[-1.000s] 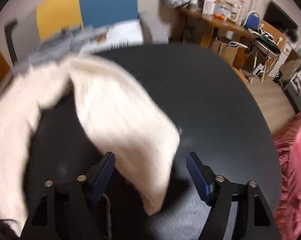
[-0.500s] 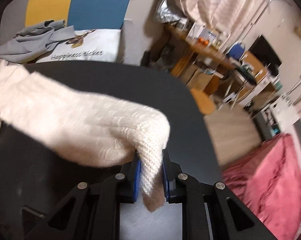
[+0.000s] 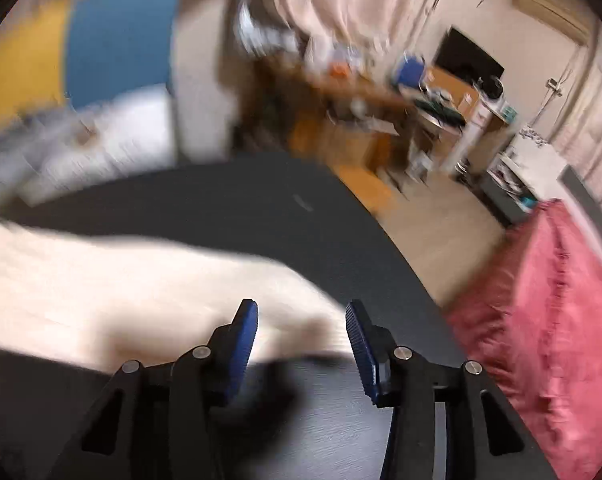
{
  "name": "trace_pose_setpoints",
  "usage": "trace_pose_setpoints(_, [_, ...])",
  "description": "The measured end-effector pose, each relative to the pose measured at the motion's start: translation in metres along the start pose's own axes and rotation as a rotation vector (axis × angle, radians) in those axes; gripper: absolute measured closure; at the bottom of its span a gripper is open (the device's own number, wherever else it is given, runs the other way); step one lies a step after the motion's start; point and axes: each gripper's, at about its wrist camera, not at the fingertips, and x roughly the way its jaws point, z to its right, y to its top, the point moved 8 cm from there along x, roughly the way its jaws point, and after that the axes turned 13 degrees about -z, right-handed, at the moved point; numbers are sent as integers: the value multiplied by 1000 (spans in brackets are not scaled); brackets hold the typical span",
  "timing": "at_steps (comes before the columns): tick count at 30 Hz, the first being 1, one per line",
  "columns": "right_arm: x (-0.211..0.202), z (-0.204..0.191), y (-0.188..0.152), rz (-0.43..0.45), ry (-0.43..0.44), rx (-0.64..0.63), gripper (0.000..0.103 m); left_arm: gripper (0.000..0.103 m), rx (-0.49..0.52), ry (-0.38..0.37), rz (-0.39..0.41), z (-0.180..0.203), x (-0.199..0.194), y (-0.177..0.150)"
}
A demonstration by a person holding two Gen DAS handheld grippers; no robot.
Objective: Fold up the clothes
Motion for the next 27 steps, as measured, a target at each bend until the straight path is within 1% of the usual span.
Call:
trace_pose_setpoints(1, [-21, -27, -5, 32, 128, -39, 56, 82, 1, -4, 8, -1, -2, 0])
trace_pose_setpoints(3, [-44, -72, -20, 36, 312, -114, 57, 82, -7, -3, 26, -5, -5, -2])
trace_pose_setpoints(4, [-53, -101, -33, 16, 407, -157, 58, 82, -16, -6, 34, -9, -6, -3])
trace_pose_setpoints(5, [-57, -134, -49, -28, 505, -206, 58, 82, -28, -10, 34, -13, -6, -4])
trace_pose_setpoints(8, [-50, -196, -83, -142, 638, -249, 58, 82, -61, -32, 45, -21, -5, -6])
trace_pose_setpoints(10, [-34, -222, -97, -202, 661, -233, 58, 82, -83, -47, 53, -27, -4, -8])
trace_pose_setpoints(11, [-26, -235, -102, -235, 681, -218, 58, 82, -84, -52, 57, -28, -3, -9])
trace_pose_setpoints(12, [-20, -245, -106, -263, 724, -192, 58, 82, -82, -56, 61, -28, -2, -11])
trace_pose_setpoints(13, [-16, -250, -109, -279, 740, -185, 58, 82, -78, -60, 64, -27, -2, -12])
trace_pose_setpoints(14, [-13, -256, -112, -294, 736, -207, 61, 82, -74, -65, 67, -25, -1, -13])
trace_pose_setpoints(15, [-11, -262, -115, -310, 731, -228, 86, 82, -70, -73, 68, -24, 0, -15])
trace_pose_setpoints(16, [-9, -266, -117, -323, 722, -249, 97, 82, -67, -81, 66, -23, -1, -18])
trace_pose_setpoints(18, [-17, -266, -119, -314, 659, -275, 97, 82, -61, -96, 54, -22, -3, -23])
trace_pose_setpoints(21, [-36, -254, -113, -256, 572, -309, 97, 82, -47, -115, 42, -20, -6, -32])
trace_pose_setpoints(23, [-32, -255, -118, -269, 497, -350, 95, 81, -43, -131, 48, -18, -6, -35])
trace_pose_setpoints(24, [-28, -256, -120, -271, 445, -371, 93, 81, -43, -136, 52, -18, -6, -36])
trace_pose_setpoints(25, [-24, -257, -122, -273, 394, -393, 84, 81, -43, -143, 57, -18, -7, -36])
trace_pose_setpoints(26, [-22, -258, -123, -268, 350, -407, 80, 81, -48, -154, 60, -21, -8, -36])
trace_pose_setpoints(27, [-31, -257, -117, -231, 344, -391, 80, 81, -64, -174, 65, -24, -9, -36])
